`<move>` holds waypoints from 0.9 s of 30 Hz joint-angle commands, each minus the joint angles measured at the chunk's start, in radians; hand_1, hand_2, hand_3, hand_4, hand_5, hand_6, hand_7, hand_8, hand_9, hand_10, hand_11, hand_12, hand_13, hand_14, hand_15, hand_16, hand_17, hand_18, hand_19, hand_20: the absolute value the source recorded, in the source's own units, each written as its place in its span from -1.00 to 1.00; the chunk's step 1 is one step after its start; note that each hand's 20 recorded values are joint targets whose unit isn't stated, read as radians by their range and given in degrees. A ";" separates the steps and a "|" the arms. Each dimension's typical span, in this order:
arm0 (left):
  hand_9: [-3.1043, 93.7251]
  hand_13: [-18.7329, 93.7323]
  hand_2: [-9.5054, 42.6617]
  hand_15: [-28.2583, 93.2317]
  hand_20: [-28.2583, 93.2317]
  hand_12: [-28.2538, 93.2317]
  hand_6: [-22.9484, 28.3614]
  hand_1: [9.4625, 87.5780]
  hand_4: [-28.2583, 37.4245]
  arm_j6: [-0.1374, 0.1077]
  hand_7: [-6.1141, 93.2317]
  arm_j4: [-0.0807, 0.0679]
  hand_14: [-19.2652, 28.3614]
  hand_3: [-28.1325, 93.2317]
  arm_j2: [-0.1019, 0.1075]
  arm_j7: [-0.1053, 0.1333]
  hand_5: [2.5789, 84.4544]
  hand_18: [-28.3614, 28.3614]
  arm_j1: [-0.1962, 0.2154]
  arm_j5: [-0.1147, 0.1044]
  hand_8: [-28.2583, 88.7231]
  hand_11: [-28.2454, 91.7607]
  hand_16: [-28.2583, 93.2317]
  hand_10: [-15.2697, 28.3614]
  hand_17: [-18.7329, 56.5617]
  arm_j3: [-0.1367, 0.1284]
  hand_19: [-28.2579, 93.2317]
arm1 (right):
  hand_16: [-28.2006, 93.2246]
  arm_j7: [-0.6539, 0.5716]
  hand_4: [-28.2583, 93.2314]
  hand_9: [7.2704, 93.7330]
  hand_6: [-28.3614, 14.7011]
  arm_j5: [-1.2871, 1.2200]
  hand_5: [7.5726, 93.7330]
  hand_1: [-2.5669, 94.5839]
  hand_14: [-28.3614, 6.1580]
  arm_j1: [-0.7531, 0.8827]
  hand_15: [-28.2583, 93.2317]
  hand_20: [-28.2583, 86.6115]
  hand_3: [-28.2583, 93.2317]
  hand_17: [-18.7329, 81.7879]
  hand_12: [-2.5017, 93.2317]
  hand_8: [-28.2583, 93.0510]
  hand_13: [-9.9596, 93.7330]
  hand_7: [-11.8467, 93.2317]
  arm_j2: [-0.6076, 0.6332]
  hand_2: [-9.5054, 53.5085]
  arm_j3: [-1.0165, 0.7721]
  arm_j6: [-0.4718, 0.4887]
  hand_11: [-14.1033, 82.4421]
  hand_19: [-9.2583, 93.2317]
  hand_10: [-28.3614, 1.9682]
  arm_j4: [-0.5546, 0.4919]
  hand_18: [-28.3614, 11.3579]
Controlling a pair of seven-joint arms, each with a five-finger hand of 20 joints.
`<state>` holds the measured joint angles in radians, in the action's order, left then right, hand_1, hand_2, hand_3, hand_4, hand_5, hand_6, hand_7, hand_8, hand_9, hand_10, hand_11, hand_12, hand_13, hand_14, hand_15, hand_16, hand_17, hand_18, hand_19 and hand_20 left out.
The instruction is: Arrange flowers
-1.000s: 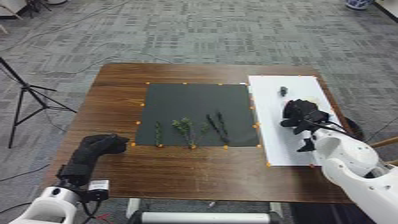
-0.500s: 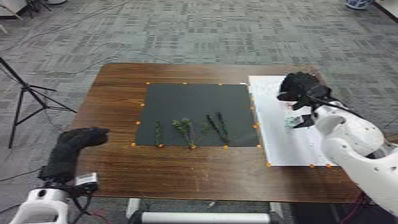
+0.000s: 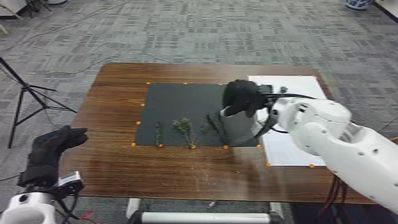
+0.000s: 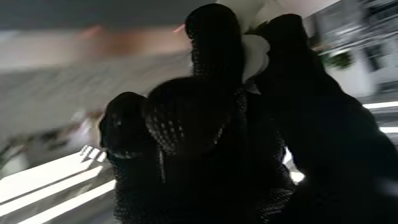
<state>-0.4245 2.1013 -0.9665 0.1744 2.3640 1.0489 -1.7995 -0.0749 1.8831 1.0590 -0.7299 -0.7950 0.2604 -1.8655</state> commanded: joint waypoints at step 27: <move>0.32 0.11 0.51 -0.19 -0.21 -0.26 0.02 -0.54 -1.00 -0.168 -0.42 -0.064 0.53 0.49 0.042 0.009 0.40 0.40 -0.175 -0.060 -0.66 -0.07 -0.53 0.41 -0.28 0.193 -0.34 | 0.04 0.050 -0.87 0.86 0.46 0.280 0.64 0.22 0.53 0.002 0.42 0.43 0.44 0.52 -0.49 -0.43 0.96 -0.38 -0.673 -1.00 0.085 0.016 -0.58 1.00 0.32 0.366 -0.38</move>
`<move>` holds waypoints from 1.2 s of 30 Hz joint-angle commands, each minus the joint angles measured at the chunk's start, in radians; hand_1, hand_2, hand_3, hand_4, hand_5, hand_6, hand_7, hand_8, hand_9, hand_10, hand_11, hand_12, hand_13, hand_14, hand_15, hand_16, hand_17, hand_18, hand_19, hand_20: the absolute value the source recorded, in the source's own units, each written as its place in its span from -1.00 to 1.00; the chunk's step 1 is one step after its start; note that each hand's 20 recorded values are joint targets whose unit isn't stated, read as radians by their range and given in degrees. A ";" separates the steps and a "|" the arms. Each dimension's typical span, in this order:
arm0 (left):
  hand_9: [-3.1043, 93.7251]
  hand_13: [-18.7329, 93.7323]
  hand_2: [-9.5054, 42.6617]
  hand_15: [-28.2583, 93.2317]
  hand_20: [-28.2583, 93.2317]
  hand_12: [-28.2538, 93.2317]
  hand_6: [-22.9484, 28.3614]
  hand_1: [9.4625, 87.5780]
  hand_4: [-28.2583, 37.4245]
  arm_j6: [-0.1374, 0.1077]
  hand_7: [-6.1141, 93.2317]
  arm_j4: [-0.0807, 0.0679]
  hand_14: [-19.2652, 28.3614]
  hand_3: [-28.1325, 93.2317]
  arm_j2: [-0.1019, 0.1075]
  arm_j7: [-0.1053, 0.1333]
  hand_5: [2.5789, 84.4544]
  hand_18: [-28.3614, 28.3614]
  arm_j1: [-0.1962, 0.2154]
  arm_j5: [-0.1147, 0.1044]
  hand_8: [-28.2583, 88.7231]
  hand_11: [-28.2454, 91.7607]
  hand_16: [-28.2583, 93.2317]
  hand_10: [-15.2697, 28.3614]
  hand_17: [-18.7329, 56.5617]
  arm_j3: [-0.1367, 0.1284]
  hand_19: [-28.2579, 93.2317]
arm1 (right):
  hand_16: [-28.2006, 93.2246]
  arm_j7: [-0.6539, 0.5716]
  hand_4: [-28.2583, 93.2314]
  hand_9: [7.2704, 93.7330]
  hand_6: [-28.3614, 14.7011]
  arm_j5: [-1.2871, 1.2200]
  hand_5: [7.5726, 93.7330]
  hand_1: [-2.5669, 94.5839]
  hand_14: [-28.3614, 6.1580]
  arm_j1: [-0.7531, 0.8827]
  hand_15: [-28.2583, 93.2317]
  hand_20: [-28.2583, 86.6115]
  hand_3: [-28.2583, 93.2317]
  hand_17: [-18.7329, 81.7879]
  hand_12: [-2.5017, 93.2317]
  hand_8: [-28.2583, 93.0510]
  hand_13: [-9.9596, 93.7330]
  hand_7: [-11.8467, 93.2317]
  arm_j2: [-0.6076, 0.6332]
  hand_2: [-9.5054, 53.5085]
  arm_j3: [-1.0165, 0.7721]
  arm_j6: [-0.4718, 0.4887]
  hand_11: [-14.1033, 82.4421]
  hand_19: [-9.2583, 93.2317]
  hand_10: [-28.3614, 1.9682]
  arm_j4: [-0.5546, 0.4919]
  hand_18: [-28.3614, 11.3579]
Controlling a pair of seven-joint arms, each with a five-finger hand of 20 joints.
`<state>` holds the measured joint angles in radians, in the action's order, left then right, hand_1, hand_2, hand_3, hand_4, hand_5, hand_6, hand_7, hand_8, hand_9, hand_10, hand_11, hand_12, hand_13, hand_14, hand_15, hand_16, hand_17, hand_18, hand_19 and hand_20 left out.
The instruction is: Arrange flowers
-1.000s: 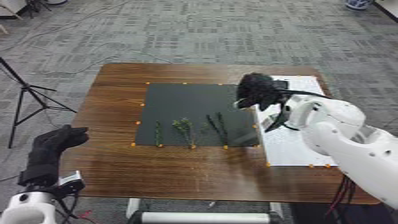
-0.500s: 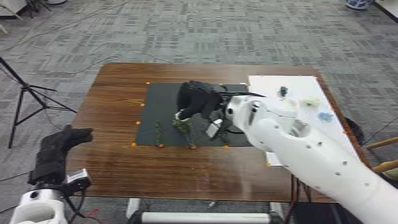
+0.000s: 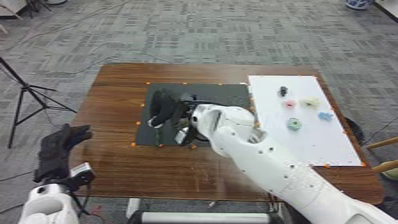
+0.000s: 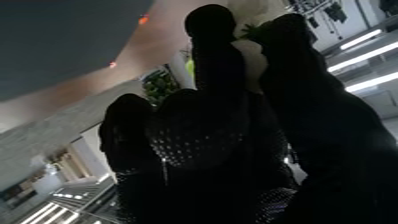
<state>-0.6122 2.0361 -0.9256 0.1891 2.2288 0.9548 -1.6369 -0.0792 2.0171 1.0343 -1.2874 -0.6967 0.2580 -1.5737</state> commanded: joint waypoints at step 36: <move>0.26 0.09 -0.04 -0.04 -0.21 -0.25 0.01 -0.59 -1.00 0.097 -0.42 -0.009 0.60 0.55 -0.013 -0.027 0.36 0.47 -0.076 0.051 -0.66 -0.04 -0.52 0.41 -0.35 0.073 -0.27 | 0.04 0.070 -0.81 0.53 0.36 0.369 0.37 0.04 0.50 0.071 0.40 0.41 0.46 0.49 -0.66 -0.44 0.93 -0.40 -0.225 -0.96 -0.102 0.029 -0.49 1.00 0.16 0.201 -0.37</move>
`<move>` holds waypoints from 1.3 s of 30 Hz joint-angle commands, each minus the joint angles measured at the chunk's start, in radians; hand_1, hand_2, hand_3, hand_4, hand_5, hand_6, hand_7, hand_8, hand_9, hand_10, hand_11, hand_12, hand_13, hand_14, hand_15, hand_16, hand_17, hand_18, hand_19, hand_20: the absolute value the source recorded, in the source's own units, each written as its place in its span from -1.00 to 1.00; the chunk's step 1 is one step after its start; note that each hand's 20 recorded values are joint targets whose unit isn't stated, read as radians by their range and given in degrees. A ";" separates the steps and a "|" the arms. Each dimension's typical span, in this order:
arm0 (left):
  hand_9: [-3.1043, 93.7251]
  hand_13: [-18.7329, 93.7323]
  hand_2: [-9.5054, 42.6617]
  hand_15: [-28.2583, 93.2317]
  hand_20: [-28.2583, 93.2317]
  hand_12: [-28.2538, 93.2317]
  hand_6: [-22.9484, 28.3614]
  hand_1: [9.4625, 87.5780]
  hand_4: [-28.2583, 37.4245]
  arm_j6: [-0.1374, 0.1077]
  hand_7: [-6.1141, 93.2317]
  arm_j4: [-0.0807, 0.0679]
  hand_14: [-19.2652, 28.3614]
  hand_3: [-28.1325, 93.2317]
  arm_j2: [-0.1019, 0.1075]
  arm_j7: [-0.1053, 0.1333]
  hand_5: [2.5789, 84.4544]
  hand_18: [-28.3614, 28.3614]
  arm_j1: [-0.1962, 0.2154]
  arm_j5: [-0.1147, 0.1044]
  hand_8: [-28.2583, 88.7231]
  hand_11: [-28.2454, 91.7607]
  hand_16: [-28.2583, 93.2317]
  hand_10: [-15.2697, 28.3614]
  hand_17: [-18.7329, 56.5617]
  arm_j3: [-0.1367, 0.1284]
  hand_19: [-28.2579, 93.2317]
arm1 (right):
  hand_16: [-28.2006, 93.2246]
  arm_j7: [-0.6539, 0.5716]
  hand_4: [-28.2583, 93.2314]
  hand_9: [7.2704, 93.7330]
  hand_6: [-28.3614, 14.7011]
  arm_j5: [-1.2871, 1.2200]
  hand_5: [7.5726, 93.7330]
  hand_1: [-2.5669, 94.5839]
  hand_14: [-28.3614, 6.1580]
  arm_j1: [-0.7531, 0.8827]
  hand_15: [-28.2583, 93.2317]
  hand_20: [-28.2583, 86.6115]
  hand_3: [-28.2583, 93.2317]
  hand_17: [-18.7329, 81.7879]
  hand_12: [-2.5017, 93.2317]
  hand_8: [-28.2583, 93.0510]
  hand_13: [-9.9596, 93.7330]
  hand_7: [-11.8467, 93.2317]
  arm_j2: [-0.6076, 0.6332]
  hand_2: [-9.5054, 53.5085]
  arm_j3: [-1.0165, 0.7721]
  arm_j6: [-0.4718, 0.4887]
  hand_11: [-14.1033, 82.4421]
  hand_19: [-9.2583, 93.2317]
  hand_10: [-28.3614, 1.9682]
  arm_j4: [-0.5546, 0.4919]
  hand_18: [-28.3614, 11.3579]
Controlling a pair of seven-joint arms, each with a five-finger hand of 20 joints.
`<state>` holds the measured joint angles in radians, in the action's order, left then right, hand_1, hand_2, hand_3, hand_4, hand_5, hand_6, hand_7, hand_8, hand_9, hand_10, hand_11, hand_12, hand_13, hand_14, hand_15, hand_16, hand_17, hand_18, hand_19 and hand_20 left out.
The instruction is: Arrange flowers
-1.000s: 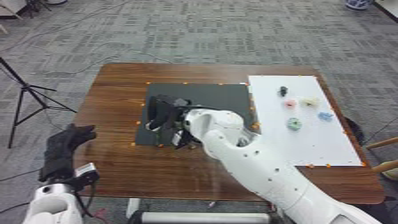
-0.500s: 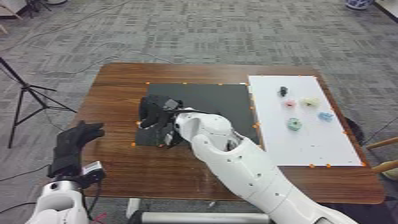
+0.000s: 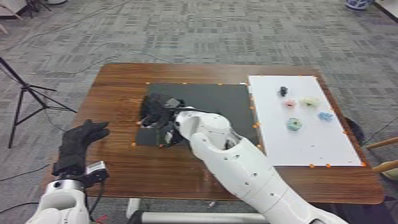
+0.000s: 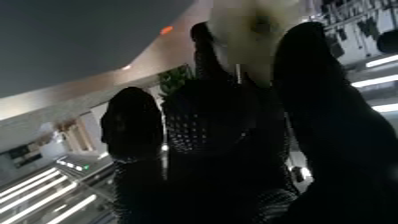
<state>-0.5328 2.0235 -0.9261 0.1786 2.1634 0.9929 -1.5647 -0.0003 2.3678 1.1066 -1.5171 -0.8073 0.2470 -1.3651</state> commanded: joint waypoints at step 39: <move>0.24 0.09 -0.30 -0.03 -0.21 -0.25 -0.01 -0.55 -1.00 0.067 -0.42 0.062 0.60 0.56 -0.045 -0.009 0.34 0.48 0.150 0.031 -0.66 -0.04 -0.52 0.40 -0.35 -0.107 -0.28 | 0.00 -0.120 -0.82 0.37 0.19 -0.171 0.10 -0.34 -0.01 0.366 0.36 0.44 0.54 0.19 -0.50 -0.61 0.64 -0.45 0.869 -1.00 -0.461 -0.174 -0.39 0.83 -0.13 -0.462 -0.66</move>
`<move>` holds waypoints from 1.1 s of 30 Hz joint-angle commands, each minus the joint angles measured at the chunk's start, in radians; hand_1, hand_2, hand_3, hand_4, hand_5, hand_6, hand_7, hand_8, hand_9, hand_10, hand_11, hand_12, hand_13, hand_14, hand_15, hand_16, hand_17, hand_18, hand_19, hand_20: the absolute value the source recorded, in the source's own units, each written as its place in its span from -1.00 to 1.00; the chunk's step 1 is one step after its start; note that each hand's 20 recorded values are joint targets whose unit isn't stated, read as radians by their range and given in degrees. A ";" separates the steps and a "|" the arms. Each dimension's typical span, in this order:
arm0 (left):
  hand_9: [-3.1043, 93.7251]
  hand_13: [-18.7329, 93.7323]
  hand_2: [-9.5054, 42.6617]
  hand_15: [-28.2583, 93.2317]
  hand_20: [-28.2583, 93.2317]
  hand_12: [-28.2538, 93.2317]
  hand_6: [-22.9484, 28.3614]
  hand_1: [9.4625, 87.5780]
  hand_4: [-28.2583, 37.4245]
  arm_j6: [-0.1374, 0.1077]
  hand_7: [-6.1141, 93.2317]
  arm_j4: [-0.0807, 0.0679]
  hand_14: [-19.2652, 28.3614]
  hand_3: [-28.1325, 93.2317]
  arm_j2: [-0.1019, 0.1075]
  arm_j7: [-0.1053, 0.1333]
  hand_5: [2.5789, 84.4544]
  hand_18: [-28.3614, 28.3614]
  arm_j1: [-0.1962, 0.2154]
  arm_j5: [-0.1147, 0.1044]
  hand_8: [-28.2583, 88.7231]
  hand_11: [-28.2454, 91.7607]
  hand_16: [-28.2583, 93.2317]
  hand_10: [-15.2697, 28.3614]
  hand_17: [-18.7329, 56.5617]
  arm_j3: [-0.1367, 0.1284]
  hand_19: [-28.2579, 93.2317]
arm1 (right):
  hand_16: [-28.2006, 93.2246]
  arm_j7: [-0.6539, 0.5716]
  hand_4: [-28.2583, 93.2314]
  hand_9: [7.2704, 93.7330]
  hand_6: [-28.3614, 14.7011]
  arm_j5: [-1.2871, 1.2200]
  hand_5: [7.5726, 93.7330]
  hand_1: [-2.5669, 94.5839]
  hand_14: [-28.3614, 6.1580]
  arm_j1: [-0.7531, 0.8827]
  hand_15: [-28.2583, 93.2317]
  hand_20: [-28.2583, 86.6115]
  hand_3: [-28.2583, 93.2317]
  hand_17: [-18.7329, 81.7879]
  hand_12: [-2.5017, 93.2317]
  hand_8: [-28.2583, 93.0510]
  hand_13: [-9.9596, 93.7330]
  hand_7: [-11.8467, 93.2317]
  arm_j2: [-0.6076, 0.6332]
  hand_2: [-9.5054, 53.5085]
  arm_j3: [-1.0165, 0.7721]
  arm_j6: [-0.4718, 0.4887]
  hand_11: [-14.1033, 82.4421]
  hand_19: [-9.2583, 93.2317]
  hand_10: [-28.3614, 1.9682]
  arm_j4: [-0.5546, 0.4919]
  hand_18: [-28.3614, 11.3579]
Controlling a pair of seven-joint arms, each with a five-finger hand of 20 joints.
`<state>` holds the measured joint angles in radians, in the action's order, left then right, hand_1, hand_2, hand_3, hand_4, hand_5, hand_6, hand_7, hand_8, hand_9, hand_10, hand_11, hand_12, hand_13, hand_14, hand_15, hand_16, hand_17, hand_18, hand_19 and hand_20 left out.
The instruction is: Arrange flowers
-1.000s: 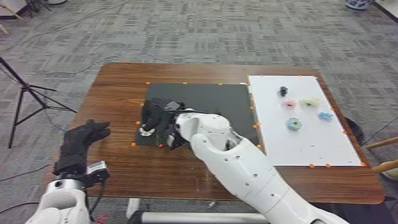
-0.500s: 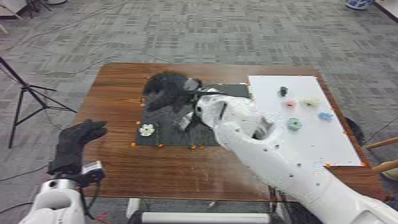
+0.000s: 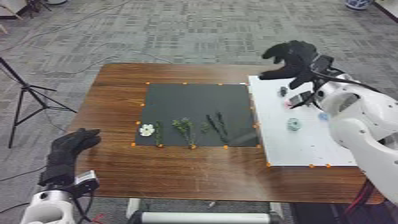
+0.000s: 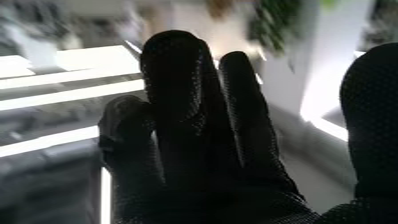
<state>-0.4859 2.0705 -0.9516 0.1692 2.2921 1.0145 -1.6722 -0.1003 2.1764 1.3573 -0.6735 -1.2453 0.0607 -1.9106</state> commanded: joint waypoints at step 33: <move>0.20 0.17 -0.10 -0.16 -0.07 -0.31 -0.03 -0.15 -0.91 -0.240 -0.36 0.045 0.44 0.48 -0.011 0.184 0.26 0.43 0.034 0.007 -0.47 -0.09 -0.55 0.33 0.00 0.026 -0.31 | 0.05 -0.017 -0.85 0.86 0.27 0.049 0.54 0.26 0.38 0.394 0.33 0.36 0.41 0.42 -0.22 -0.34 0.90 -0.33 -0.075 -1.00 -0.075 -0.247 -0.44 0.97 0.29 0.195 -0.45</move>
<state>-0.7808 2.0869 -0.9691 0.4162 2.2703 0.9991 -1.6094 -0.1259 2.2501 1.7408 -0.7470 -1.3681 -0.1094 -1.7280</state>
